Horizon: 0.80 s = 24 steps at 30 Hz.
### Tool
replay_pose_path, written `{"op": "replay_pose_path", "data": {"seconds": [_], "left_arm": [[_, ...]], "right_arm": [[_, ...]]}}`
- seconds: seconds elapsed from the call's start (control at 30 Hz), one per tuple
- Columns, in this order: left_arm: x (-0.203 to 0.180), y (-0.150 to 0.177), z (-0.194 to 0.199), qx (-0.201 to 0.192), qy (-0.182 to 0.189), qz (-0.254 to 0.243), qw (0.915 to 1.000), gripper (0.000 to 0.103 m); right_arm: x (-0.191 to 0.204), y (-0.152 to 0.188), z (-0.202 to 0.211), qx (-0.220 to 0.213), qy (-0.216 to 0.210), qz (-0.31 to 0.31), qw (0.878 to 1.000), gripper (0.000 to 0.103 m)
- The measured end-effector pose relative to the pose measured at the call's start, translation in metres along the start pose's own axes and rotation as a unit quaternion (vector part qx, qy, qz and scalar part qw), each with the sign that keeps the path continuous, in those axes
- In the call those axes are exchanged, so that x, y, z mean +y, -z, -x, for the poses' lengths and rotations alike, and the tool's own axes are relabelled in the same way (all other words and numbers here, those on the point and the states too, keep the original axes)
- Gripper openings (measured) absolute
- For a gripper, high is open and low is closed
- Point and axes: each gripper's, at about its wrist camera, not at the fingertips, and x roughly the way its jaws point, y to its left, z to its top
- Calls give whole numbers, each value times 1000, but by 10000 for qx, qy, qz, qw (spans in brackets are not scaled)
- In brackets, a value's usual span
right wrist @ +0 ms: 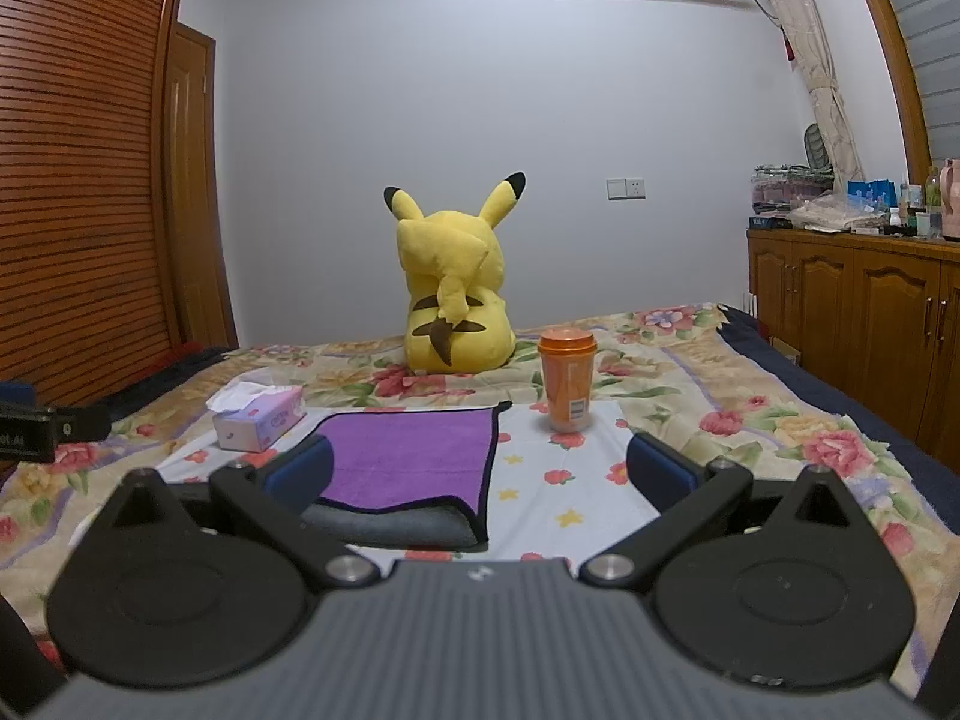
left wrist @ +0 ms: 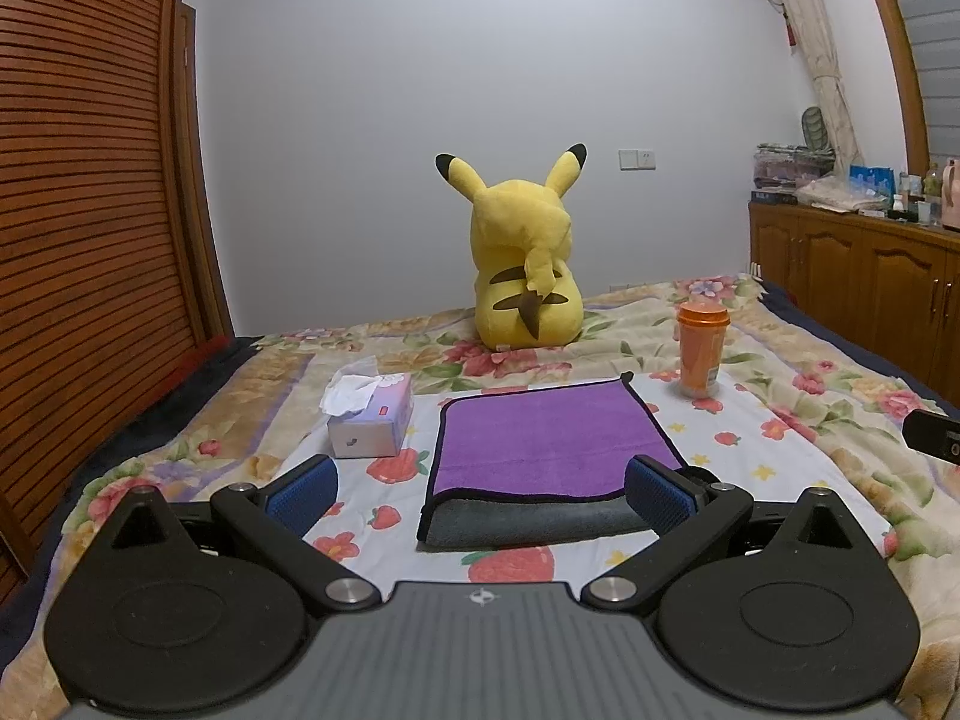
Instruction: Fold towel
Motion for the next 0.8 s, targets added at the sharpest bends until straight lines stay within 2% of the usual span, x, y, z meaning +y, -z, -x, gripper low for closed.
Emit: {"op": "replay_pose_path", "data": {"seconds": [0.8], "left_arm": [[6,1,-5,29,-14,-32,10000,103]], "right_arm": [[1,2,-2,13,15,67,10000,103]]}}
